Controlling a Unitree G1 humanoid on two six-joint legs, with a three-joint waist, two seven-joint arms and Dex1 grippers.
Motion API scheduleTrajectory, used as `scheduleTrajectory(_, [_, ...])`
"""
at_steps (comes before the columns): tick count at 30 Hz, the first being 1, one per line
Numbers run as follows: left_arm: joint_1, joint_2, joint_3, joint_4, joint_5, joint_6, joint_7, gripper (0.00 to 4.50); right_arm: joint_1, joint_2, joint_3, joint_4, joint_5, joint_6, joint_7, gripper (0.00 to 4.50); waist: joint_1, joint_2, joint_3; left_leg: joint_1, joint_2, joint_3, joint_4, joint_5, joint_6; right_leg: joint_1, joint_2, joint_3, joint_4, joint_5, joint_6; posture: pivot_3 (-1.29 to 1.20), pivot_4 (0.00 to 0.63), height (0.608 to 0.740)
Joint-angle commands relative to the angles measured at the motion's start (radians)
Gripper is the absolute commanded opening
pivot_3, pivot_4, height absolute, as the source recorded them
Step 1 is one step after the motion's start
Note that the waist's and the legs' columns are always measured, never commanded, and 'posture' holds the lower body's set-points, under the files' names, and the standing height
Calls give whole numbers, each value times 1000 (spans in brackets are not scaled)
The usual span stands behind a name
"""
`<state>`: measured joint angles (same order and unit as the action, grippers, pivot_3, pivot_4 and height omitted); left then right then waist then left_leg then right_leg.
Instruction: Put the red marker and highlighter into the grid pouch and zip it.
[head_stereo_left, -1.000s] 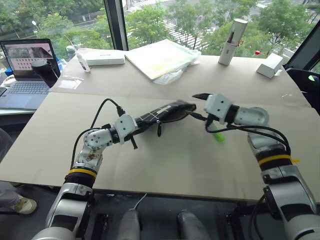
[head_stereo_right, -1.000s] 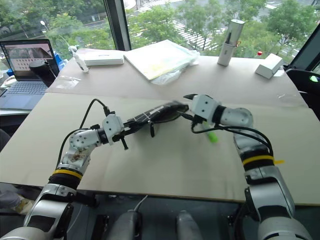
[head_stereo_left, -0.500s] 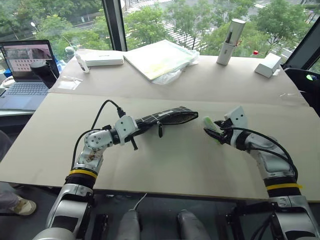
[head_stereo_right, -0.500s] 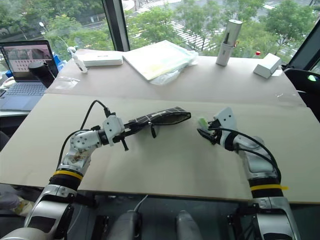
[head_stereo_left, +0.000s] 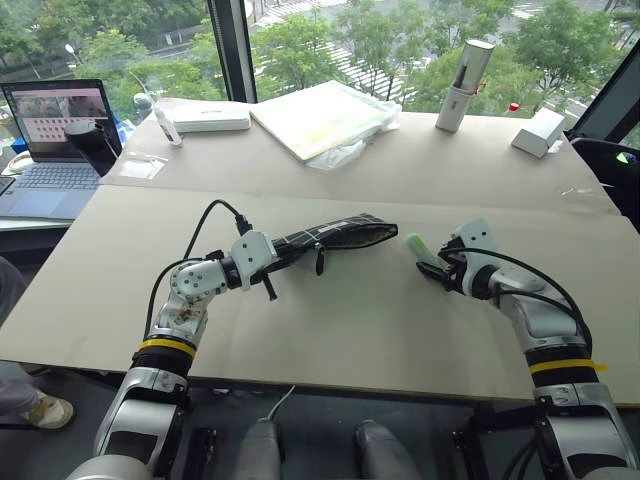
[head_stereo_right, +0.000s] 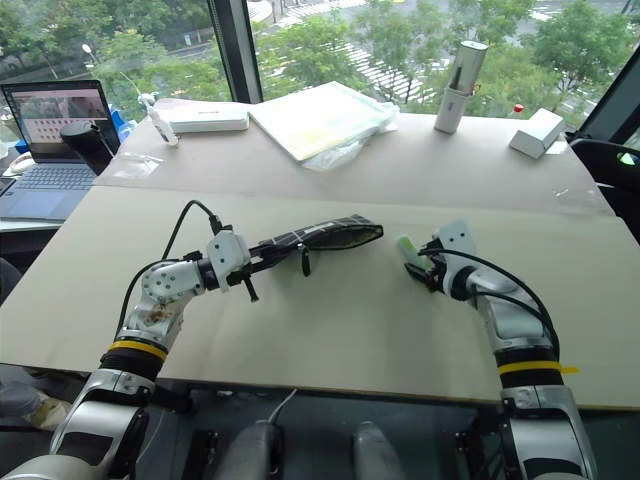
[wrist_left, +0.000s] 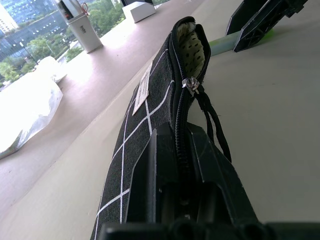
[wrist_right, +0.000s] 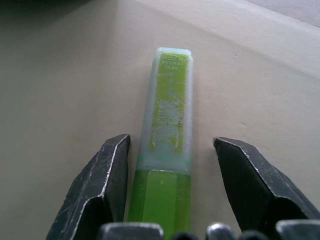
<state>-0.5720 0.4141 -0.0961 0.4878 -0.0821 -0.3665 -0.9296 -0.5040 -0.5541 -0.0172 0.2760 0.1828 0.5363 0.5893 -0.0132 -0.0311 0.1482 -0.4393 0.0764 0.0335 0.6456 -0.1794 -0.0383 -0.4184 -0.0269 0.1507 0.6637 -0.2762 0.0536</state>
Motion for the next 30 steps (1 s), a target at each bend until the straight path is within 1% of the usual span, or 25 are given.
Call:
scheduleTrajectory(1, [-20,-1,12,-16,-13,-18,10,0,6,-1,-29,9,18,45,6,1325,1,0,0,0,0,0,0,0,0,0,0,0,0,0,0,0,150,736])
scheduleTrajectory(2, [-21,-1,12,-15,-13,-18,10,0,6,1,-32,5,22,47,6,1066,1,0,0,0,0,0,0,0,0,0,0,0,0,0,0,0,150,736])
scheduleTrajectory(4, [-21,1,13,-17,-15,-16,8,0,-7,17,-59,-5,27,2,-27,1069,1,0,0,0,0,0,0,0,0,0,0,0,0,0,0,0,150,736])
scheduleTrajectory(6, [-21,3,13,-16,-16,-15,5,0,-19,27,-65,-28,-6,-123,-61,1069,-1,0,0,0,0,0,0,0,0,0,0,0,0,0,0,0,150,736])
scheduleTrajectory(8, [-22,5,12,-14,-16,-15,0,0,-25,15,-49,-56,-52,-243,-73,1069,-2,0,0,0,0,0,0,0,0,-1,0,0,0,0,0,0,150,736])
scheduleTrajectory(10, [-24,6,11,-13,-16,-14,-3,0,-12,-18,-23,-117,-76,-367,-14,1069,-2,0,0,0,0,0,0,0,0,-2,0,0,0,0,0,0,150,736])
scheduleTrajectory(12, [-28,6,10,-10,-16,-12,-5,0,6,-61,-7,-195,-64,-438,83,1069,-2,0,0,-1,0,0,-1,0,0,-2,0,0,0,0,0,0,150,736])
scheduleTrajectory(15, [-34,3,7,-2,-13,-15,-7,0,19,-111,14,-259,-48,-470,175,1069,-1,0,0,-1,0,0,-1,0,0,-1,0,0,0,0,0,0,150,736])
scheduleTrajectory(17, [-39,-4,3,0,-11,-14,-4,0,33,-148,49,-304,-58,-489,247,1069,0,0,0,-1,0,0,-1,0,0,-1,0,0,0,0,0,0,150,736])
scheduleTrajectory(20, [-39,-8,2,-2,-11,-13,-3,0,40,-172,87,-331,-81,-507,293,1069,1,0,0,-1,0,0,0,0,0,-1,0,0,-1,0,0,0,150,736])
scheduleTrajectory(26, [-25,-9,3,-6,-13,-18,-5,0,-10,-178,136,-247,-188,-581,280,1069,0,0,0,-1,0,0,0,0,0,-1,0,0,0,0,0,0,150,736])
scheduleTrajectory(30, [-24,-5,5,-8,-14,-16,-7,0,-52,-162,149,-170,-210,-617,281,1069,0,0,0,-1,0,0,-1,0,0,-2,0,0,-1,0,0,0,150,736])
